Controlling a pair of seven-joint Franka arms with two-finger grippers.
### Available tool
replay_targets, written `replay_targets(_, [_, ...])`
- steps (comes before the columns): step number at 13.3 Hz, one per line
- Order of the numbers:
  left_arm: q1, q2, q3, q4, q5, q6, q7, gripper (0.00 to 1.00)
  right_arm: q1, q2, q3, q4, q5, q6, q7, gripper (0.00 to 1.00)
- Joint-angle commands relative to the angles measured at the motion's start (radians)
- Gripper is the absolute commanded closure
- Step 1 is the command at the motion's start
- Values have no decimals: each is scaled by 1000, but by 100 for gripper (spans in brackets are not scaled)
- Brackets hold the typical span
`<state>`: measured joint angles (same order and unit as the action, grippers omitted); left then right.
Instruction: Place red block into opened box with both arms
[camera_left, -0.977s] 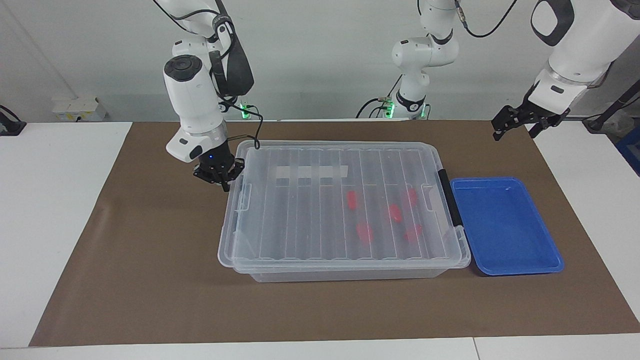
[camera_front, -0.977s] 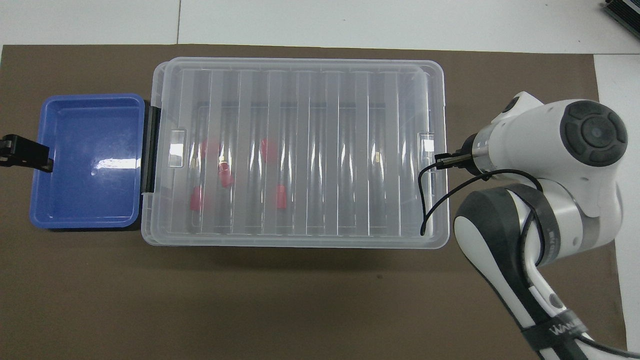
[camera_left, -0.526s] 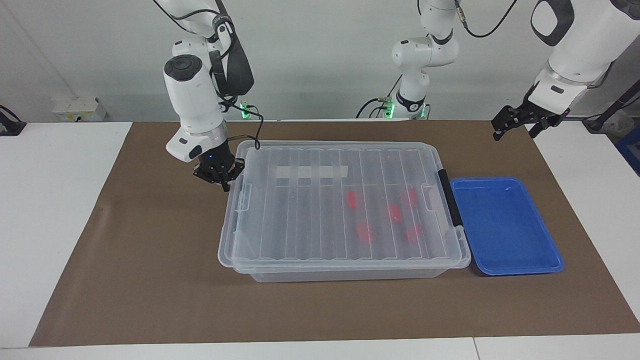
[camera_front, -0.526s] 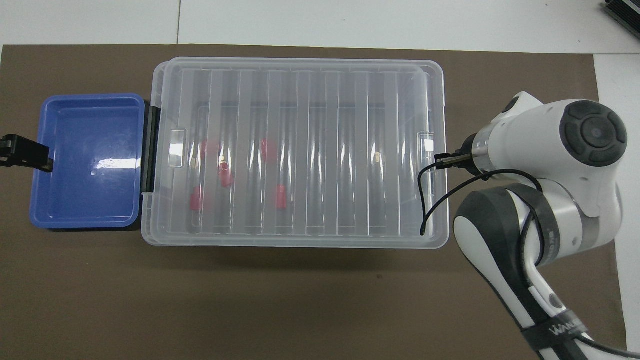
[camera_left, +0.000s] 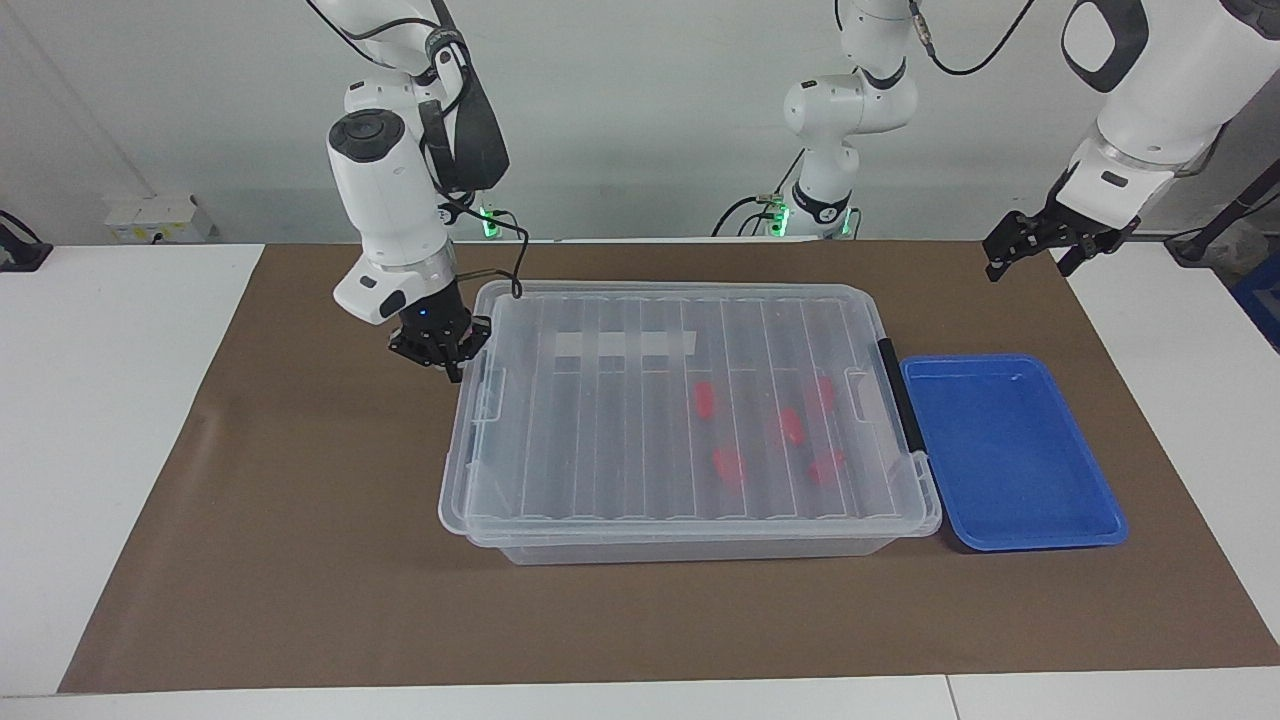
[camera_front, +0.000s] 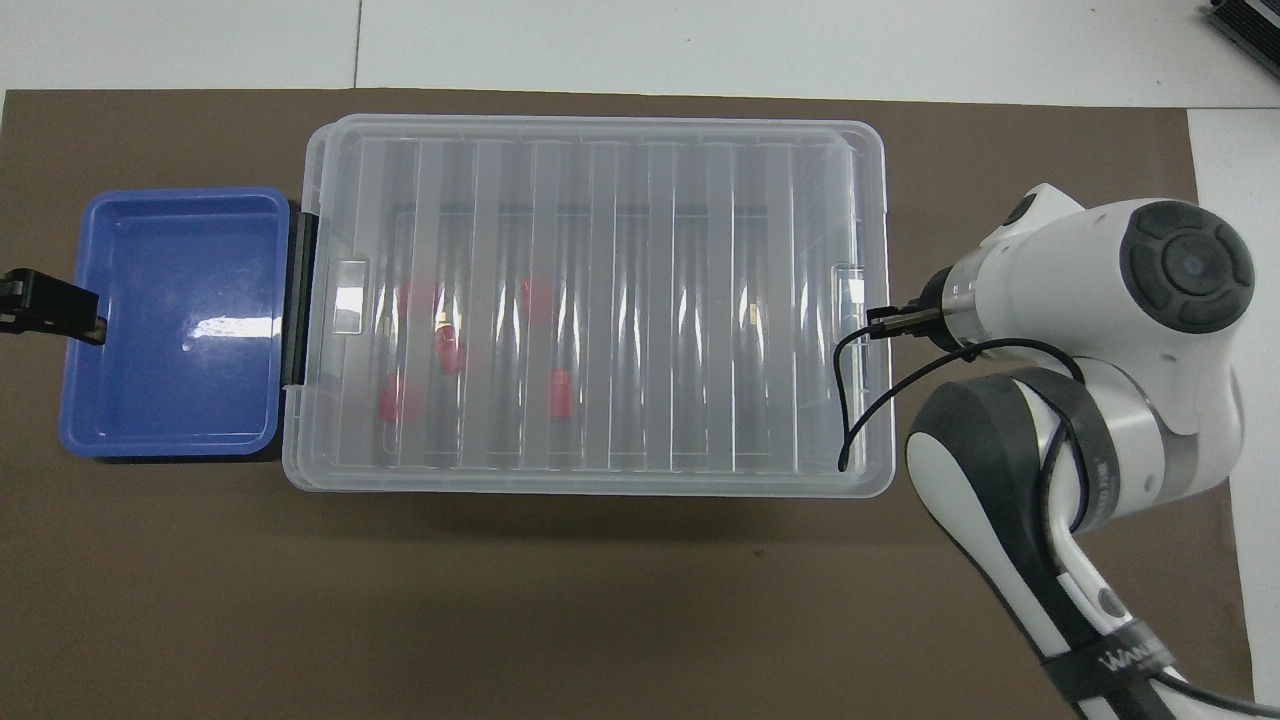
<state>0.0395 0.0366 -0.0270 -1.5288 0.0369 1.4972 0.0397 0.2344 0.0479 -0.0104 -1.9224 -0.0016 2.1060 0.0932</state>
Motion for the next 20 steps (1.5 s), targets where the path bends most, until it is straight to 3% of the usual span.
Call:
replay_targets(1, [0, -32, 1, -39, 21, 17, 12, 0, -9, -25, 0, 11, 23, -4, 22, 100])
replay_targets(3, [0, -32, 1, -39, 21, 17, 12, 0, -18, -57, -11, 11, 22, -52, 46, 100])
replay_targets(5, [0, -32, 1, -39, 21, 17, 12, 0, -90, -91, -10, 11, 20, -98, 60, 100])
replay_targets(6, [0, -32, 1, -39, 21, 17, 12, 0, -121, -106, -10, 11, 18, -122, 57, 61])
replay_targets(7, [0, -32, 1, -39, 21, 17, 12, 0, -135, -118, -10, 14, 20, -142, 69, 1])
replay_targets(10, [0, -32, 1, -39, 21, 17, 12, 0, -193, -126, -19, 110, 2, -281, 74, 0])
replay_targets(15, [0, -32, 1, -39, 21, 17, 12, 0, -297, -109, -20, 245, -6, -409, 65, 0])
replay_targets(20, [0, -32, 1, -39, 21, 17, 12, 0, -282, -60, -8, 365, -63, -504, 63, 0])
